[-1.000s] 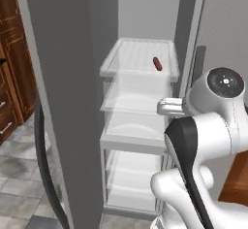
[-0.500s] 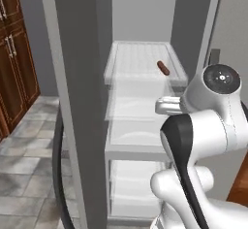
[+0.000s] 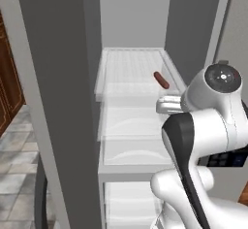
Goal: Move the hot dog bun to the plate on the dining table and place the condiment next to that plate. Then navigate to the fridge and take the sausage and place it on the plate as well.
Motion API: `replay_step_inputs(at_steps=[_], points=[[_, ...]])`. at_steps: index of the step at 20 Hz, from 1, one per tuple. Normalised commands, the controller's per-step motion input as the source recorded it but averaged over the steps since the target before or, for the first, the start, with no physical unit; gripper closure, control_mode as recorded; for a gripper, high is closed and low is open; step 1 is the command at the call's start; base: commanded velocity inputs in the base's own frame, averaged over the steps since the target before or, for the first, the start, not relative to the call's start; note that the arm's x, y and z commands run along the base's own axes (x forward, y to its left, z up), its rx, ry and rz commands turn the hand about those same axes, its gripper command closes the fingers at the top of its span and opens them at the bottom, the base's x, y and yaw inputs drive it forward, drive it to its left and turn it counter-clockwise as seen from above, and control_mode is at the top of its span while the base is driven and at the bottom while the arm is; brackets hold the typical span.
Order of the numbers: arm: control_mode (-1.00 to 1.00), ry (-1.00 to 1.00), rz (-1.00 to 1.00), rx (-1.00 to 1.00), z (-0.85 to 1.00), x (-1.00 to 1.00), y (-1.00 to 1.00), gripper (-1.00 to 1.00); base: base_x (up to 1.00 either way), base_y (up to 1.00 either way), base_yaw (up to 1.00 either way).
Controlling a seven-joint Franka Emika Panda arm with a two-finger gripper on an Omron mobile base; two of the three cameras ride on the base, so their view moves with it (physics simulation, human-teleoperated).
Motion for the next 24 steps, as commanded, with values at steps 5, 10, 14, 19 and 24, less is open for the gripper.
replay_step_inputs(at_steps=[5,10,14,19,24], points=[[-1.0,0.0,-0.04,0.0,0.1,0.26,0.05,-1.0,0.2,0.03,-0.04],[-1.0,0.0,-0.01,0.0,0.29,0.59,0.05,-1.0,0.0,0.0,0.0],[-1.0,0.0,0.0,0.0,0.17,0.86,0.0,-1.0,0.0,0.0,0.0],[-1.0,0.0,0.0,0.0,-0.02,0.91,-0.22,-1.0,0.0,0.0,0.0],[-1.0,-0.01,0.0,-0.02,-0.22,0.65,-0.28,-1.0,0.0,0.0,0.0]])
